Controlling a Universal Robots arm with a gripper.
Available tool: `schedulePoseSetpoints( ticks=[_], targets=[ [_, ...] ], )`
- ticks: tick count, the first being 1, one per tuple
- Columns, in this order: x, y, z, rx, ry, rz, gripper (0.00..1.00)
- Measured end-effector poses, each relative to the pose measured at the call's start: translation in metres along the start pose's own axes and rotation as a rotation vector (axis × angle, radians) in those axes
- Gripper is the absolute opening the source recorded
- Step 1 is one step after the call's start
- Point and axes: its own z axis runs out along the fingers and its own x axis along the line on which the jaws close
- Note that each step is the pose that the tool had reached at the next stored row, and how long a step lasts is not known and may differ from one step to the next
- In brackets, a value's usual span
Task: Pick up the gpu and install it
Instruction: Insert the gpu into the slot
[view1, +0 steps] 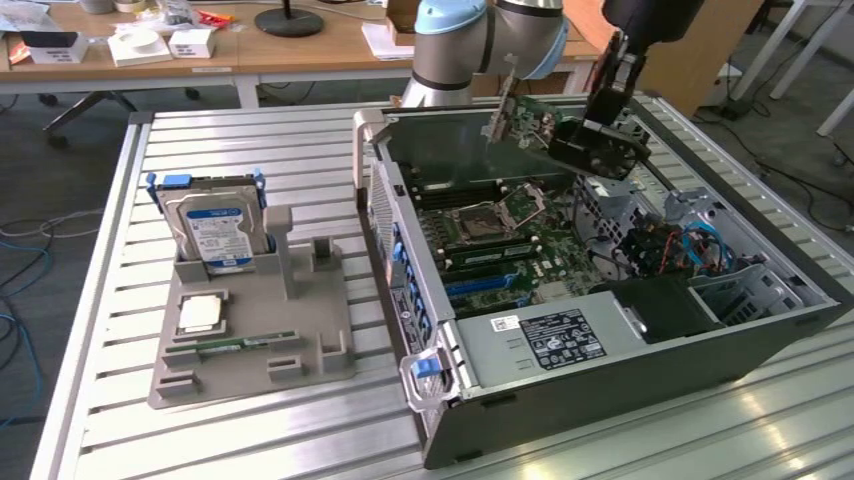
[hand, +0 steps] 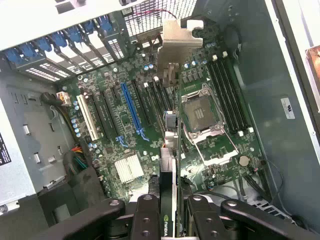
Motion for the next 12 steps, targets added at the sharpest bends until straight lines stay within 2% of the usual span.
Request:
schedulePoseSetpoints(
  ticks=[12],
  targets=[
    [0.0,0.0,0.0,0.0,0.0,0.0,0.26]
  ],
)
